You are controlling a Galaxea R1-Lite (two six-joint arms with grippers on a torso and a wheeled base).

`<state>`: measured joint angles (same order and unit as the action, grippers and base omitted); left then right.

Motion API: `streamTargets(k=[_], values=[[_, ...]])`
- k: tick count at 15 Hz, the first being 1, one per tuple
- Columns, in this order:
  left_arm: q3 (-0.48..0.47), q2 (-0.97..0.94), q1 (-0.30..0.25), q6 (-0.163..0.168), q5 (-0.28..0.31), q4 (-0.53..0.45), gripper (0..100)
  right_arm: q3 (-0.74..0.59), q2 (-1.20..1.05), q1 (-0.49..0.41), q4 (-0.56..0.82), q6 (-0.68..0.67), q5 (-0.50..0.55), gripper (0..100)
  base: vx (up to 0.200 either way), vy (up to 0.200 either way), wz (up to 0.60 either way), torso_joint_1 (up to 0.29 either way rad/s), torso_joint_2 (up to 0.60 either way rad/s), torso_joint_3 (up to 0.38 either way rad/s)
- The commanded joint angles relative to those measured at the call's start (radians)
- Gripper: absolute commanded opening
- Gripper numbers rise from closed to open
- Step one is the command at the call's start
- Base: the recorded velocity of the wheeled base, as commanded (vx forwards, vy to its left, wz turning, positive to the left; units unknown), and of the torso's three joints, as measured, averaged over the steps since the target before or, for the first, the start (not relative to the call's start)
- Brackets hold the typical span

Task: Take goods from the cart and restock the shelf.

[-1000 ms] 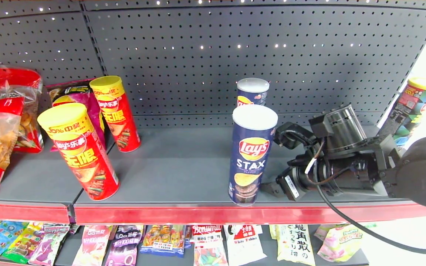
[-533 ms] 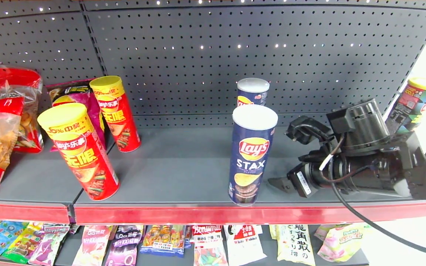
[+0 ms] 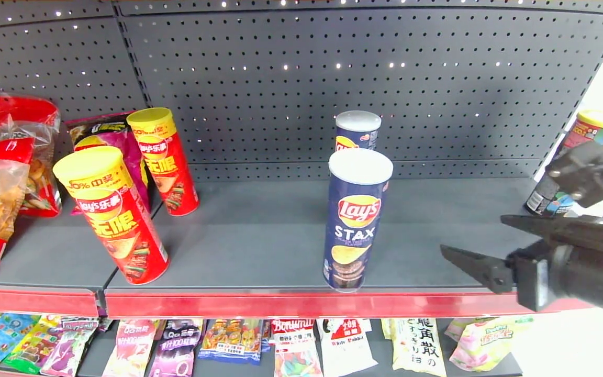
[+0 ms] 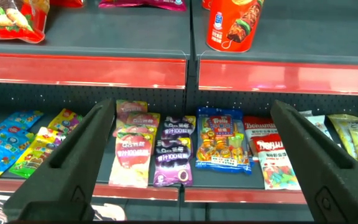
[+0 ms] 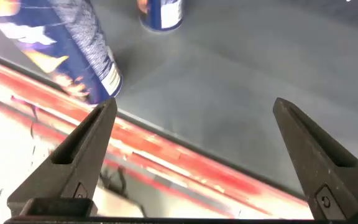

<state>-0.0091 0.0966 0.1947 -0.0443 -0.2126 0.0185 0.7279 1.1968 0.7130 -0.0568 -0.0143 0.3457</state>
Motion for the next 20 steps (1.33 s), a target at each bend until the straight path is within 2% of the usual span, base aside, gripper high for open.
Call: streamTargets(k=[1,2,3,4,5,6,7,8,9,10,13,14,17,19,20], values=[[0.000,0.002,0.000,0.000,-0.001,0.000,100,-0.120,-0.355,-0.020,0.002,0.073,0.045,100,0.000,0.000,0.00,0.000,0.00,0.000],[0.000,0.002,0.000,0.000,-0.001,0.000,100,-0.188,-0.530,-0.164,0.031,0.125,0.041,100,0.000,0.000,0.00,0.000,0.00,0.000],[0.000,0.002,0.000,0.000,-0.001,0.000,100,-0.214,-0.608,-0.231,0.057,0.126,0.038,100,0.000,0.000,0.00,0.000,0.00,0.000],[0.000,0.002,0.000,0.000,0.004,0.001,100,-0.265,-0.784,-0.362,0.178,0.117,0.036,100,0.000,0.000,0.00,0.000,0.00,0.000],[0.000,0.002,0.000,0.000,0.013,0.001,100,-0.268,-0.862,-0.411,0.282,0.102,0.052,100,0.000,0.000,0.00,0.000,0.00,0.000],[0.000,0.002,0.000,0.003,0.015,0.001,100,-0.268,-0.888,-0.475,0.365,0.100,0.113,100,0.000,0.000,0.00,0.000,0.00,0.000],[0.000,0.002,0.000,0.003,0.018,0.001,100,-0.278,-0.875,-0.566,0.382,0.099,0.199,100,0.000,0.000,0.00,0.000,0.00,0.000],[0.000,0.002,0.000,0.003,0.018,0.001,100,-0.278,-0.875,-0.566,0.382,0.099,0.199,100,0.000,0.000,0.00,0.000,0.00,0.000],[0.000,0.002,0.000,0.001,0.025,0.001,100,-0.321,-0.875,-0.718,0.382,0.088,0.206,100,0.000,0.000,0.00,0.000,0.00,0.000],[0.000,0.002,0.000,-0.002,0.028,0.001,100,-0.341,-0.907,-0.742,0.384,0.089,0.203,100,0.000,0.000,0.00,0.000,0.00,0.000],[0.001,0.002,0.000,-0.006,0.033,0.003,100,-0.542,-1.197,-0.713,0.380,0.171,0.131,100,0.000,0.000,0.00,0.000,0.00,0.000],[0.001,0.002,0.000,-0.022,0.035,0.003,100,-0.571,-1.195,-0.713,0.327,0.186,0.105,100,0.000,0.000,0.00,0.000,0.00,0.000],[0.001,0.002,0.000,-0.026,0.042,0.003,100,-0.617,-1.197,-0.713,0.227,0.185,-0.133,100,0.000,0.000,0.00,0.000,0.00,0.000],[0.005,0.000,0.000,-0.013,0.124,0.004,100,-0.633,-1.197,-0.713,0.198,0.181,-0.263,100,0.000,0.000,0.00,0.000,0.00,0.000],[0.008,0.000,0.000,-0.008,0.140,-0.002,100,-0.634,-1.197,-0.713,0.195,0.169,-0.272,100,0.000,0.000,0.00,0.000,0.00,0.000]])
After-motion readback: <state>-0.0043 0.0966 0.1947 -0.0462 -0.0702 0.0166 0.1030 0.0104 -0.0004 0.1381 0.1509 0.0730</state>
